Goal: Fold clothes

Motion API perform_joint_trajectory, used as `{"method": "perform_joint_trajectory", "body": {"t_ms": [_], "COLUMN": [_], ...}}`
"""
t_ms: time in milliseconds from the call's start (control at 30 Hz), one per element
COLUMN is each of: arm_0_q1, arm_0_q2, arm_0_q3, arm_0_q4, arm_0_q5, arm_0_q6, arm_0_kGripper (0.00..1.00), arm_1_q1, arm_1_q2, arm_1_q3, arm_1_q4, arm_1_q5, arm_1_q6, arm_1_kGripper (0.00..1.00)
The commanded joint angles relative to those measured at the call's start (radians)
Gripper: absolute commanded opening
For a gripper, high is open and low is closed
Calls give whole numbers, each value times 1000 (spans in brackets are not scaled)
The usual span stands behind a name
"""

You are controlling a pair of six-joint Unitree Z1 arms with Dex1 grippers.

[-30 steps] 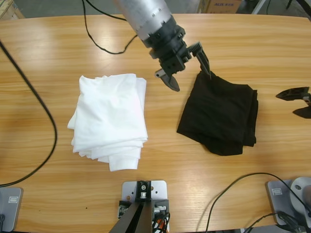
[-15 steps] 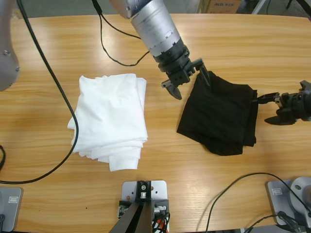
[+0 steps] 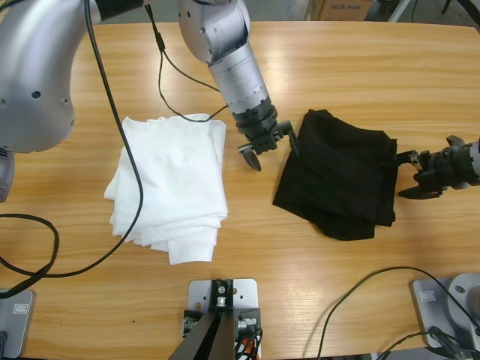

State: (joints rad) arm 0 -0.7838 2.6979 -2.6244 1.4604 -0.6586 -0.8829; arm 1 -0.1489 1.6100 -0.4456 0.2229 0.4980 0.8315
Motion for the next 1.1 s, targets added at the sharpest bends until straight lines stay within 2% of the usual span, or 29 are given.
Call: {"method": "perform_joint_trajectory", "body": {"t_ms": [33, 233, 433, 633, 733, 833, 900, 1100], "arm_0_q1": [5, 5, 7, 8, 8, 9, 9, 9], "arm_0_q2": [116, 130, 134, 134, 134, 134, 135, 135], "arm_0_q3": [-300, -346, -382, -387, -387, -387, -387, -388], "arm_0_q4": [23, 21, 23, 23, 23, 24, 26, 26], "arm_0_q5": [8, -7, -16, -20, -23, -24, -24, -27], "arm_0_q6": [-39, -57, -60, -59, -56, -56, -55, -54], "arm_0_kGripper": [761, 761, 761, 761, 761, 761, 761, 761], "arm_1_q1": [-14, -2, 127, 127, 127, 129, 129, 129], "arm_1_q2": [77, 104, 145, 190, 215, 218, 218, 219], "arm_1_q3": [27, 43, 86, 107, 123, 132, 144, 165], "arm_1_q4": [-65, -104, -185, -275, -335, -363, -392, -463], "arm_1_q5": [53, 112, 126, 138, 139, 137, 137, 155], "arm_1_q6": [9, -11, 16, 22, 12, -3, -3, -15], "arm_1_kGripper": [729, 729, 729, 719, 513, 263, 24, 0]}}
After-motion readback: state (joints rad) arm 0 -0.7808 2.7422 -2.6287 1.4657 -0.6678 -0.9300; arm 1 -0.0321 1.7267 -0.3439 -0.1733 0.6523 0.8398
